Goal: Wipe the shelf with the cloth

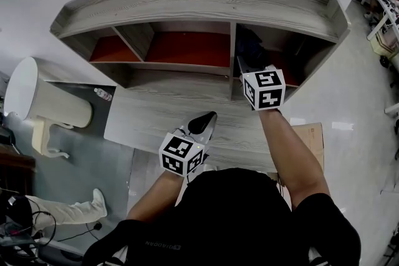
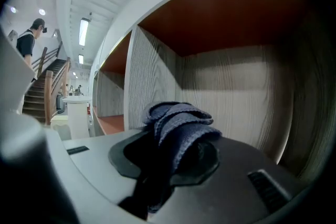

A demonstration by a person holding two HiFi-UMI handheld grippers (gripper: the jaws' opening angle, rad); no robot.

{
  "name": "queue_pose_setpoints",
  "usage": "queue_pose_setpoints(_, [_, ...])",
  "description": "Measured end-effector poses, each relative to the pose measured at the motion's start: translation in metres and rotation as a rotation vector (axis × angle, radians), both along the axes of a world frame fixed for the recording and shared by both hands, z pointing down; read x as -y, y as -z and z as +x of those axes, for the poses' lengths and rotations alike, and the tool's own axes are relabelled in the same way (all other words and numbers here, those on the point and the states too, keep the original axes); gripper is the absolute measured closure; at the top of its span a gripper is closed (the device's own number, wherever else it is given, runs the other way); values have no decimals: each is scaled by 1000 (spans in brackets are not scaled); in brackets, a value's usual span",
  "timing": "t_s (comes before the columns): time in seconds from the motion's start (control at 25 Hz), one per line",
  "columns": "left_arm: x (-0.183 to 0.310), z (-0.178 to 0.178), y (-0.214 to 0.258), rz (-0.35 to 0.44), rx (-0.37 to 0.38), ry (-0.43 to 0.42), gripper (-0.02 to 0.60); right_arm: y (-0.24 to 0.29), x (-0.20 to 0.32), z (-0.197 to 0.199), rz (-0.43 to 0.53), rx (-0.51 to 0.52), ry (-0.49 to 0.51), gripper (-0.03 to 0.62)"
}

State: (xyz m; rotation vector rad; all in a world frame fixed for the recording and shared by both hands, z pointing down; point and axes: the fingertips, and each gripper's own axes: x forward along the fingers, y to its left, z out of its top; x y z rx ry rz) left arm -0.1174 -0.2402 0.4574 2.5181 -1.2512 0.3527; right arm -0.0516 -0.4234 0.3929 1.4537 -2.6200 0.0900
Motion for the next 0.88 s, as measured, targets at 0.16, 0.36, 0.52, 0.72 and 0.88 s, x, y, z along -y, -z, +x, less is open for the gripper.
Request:
queue_pose_setpoints(0.16, [0, -1, 0, -1, -1, 1, 574, -18, 2, 0, -34, -2, -10, 496])
queue_pose_setpoints(0.36, [0, -2, 0, -2, -3, 5, 574, -42, 5, 0, -79, -8, -22, 496])
queue_pose_setpoints(0.52, [0, -3, -2, -5, -1, 7, 574, -62, 5, 0, -120, -19, -28, 497])
queue_pose_setpoints(0.72, [0, -4, -1, -5, 3, 8, 574, -66, 8, 1, -126, -26, -33, 497])
queue_pose_setpoints(0.88, [-2, -3, -1, -5, 1, 5, 574, -67, 8, 1, -130, -27, -33, 497])
